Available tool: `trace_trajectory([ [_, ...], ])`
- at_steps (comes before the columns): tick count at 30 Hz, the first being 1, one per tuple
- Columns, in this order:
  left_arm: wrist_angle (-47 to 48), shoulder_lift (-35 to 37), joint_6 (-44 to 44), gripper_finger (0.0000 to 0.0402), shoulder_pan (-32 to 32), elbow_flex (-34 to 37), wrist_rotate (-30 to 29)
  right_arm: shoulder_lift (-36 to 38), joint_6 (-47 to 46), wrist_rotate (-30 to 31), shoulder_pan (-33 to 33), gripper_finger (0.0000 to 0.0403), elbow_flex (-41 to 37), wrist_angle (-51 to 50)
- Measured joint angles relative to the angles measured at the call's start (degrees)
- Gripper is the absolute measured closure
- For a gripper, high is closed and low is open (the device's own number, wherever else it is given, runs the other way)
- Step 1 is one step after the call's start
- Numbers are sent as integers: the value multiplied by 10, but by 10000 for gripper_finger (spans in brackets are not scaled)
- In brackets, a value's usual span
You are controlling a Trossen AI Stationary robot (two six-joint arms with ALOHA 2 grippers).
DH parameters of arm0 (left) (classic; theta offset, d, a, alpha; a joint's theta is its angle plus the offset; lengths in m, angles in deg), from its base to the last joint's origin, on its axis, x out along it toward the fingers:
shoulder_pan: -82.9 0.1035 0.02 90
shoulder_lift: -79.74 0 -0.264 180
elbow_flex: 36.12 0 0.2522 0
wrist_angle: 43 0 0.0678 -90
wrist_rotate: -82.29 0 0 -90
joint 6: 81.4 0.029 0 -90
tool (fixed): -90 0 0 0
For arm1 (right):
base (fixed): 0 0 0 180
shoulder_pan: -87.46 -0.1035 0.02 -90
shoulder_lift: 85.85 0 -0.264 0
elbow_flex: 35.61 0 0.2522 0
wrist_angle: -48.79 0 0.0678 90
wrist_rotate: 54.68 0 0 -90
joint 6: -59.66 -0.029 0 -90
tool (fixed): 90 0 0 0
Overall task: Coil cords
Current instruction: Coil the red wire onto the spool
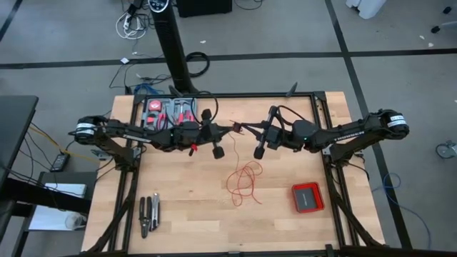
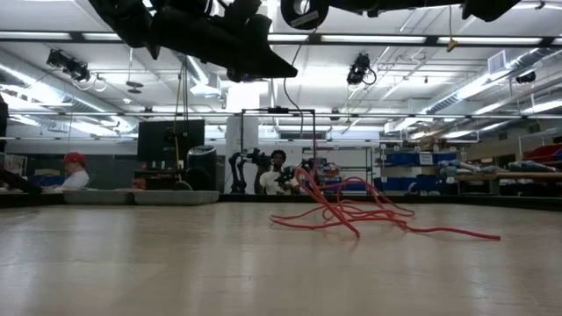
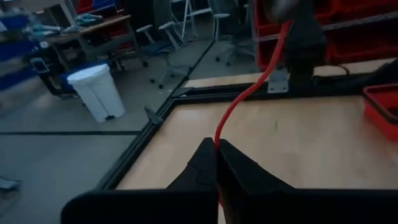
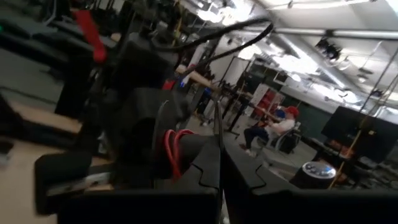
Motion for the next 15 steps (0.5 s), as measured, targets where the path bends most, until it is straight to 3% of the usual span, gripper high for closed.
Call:
trace_trajectory([
  [9,112,81,32,401,0,0,-12,0,-3,40,-15,402,0,-87],
  [15,121,89,0,401,0,-3,8,0,-5,38,-5,403,0,-122],
])
